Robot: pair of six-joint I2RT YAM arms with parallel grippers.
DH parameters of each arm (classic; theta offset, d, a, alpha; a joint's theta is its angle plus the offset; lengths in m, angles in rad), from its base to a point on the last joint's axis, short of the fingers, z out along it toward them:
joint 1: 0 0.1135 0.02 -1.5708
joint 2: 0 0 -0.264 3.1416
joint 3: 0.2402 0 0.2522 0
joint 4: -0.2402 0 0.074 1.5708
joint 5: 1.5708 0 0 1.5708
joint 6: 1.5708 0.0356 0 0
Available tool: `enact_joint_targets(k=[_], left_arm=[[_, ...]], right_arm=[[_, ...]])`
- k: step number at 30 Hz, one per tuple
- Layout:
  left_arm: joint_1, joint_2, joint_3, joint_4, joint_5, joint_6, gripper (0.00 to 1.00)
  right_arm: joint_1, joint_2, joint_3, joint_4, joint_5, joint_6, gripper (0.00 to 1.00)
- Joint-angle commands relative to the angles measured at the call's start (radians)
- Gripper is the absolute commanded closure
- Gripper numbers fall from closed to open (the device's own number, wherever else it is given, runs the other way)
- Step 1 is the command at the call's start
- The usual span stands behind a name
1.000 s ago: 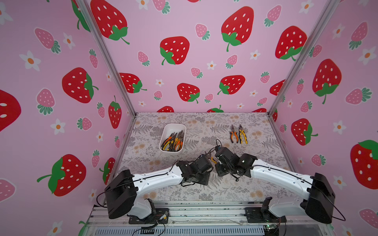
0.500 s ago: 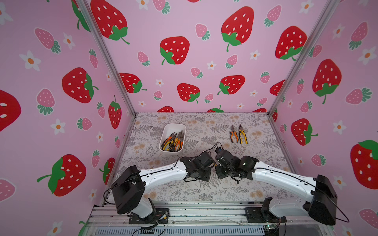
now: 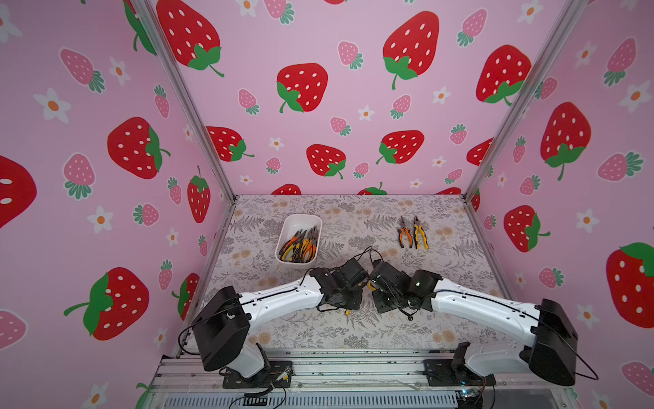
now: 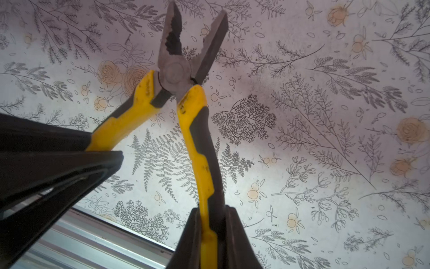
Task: Take the pliers out of the storage box
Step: Place the pliers at the center of the board.
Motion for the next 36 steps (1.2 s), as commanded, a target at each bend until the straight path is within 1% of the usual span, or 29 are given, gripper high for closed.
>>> enact_joint_targets(k=[1, 6, 7, 8, 9, 10, 11, 13, 16, 19, 21, 23, 25, 26, 27, 28, 29, 32, 34, 36], left_arm=[[-0.011, -0.010, 0.009, 0.040, 0.057, 0.007, 1.00], [-0.011, -0.022, -0.019, 0.080, 0.077, 0.002, 1.00], [-0.015, -0.029, -0.026, 0.092, 0.079, 0.002, 1.00], [-0.018, -0.036, -0.034, 0.101, 0.076, 0.007, 1.00], [-0.024, -0.045, -0.042, 0.105, 0.059, 0.009, 1.00], [-0.033, -0.054, -0.049, 0.107, 0.032, 0.016, 1.00], [-0.049, -0.066, -0.056, 0.105, -0.011, 0.032, 1.00], [-0.090, -0.080, -0.065, 0.089, -0.126, 0.064, 1.00], [-0.160, -0.099, -0.081, 0.092, -0.294, 0.105, 1.00], [-0.223, -0.126, -0.113, 0.138, -0.456, 0.134, 1.00], [-0.271, -0.146, -0.140, 0.185, -0.579, 0.163, 1.00], [-0.332, -0.160, -0.164, 0.231, -0.740, 0.191, 1.00], [-0.376, -0.156, -0.180, 0.281, -0.871, 0.223, 1.00], [-0.389, -0.146, -0.183, 0.296, -0.932, 0.223, 1.00], [-0.395, -0.137, -0.187, 0.306, -0.973, 0.219, 1.00], [-0.397, -0.126, -0.192, 0.322, -0.998, 0.221, 1.00], [-0.398, -0.120, -0.199, 0.345, -1.007, 0.224, 1.00], [-0.399, -0.106, -0.212, 0.395, -1.004, 0.223, 1.00], [-0.404, -0.094, -0.206, 0.397, -1.003, 0.219, 1.00], [-0.414, -0.087, -0.199, 0.397, -1.021, 0.219, 1.00]], right_arm=[[0.006, -0.023, 0.029, 0.025, 0.038, 0.016, 1.00], [0.006, -0.052, 0.015, 0.052, 0.042, 0.013, 1.00], [0.007, -0.062, 0.010, 0.065, 0.043, 0.012, 0.96], [0.006, -0.072, 0.007, 0.076, 0.044, 0.012, 0.86], [0.006, -0.085, 0.003, 0.086, 0.048, 0.015, 0.73], [0.006, -0.097, 0.004, 0.089, 0.056, 0.017, 0.65], [0.006, -0.108, 0.008, 0.083, 0.064, 0.018, 0.60], [0.005, -0.122, 0.030, 0.058, 0.097, 0.015, 0.55], [-0.003, -0.137, 0.079, 0.001, 0.140, 0.007, 0.54], [-0.040, -0.133, 0.132, -0.076, 0.150, 0.035, 0.54], [-0.086, -0.129, 0.155, -0.112, 0.130, 0.063, 0.54], [-0.139, -0.127, 0.165, -0.117, 0.064, 0.082, 0.53], [-0.186, -0.125, 0.173, -0.111, -0.004, 0.108, 0.52], [-0.206, -0.131, 0.173, -0.105, -0.027, 0.125, 0.51], [-0.220, -0.137, 0.175, -0.106, -0.036, 0.145, 0.38], [-0.232, -0.150, 0.173, -0.101, -0.038, 0.161, 0.26], [-0.245, -0.165, 0.167, -0.089, -0.045, 0.173, 0.23], [-0.292, -0.205, 0.147, -0.056, -0.119, 0.199, 0.28], [-0.320, -0.210, 0.146, -0.031, -0.192, 0.224, 0.29], [-0.326, -0.199, 0.160, -0.033, -0.227, 0.253, 0.28]])
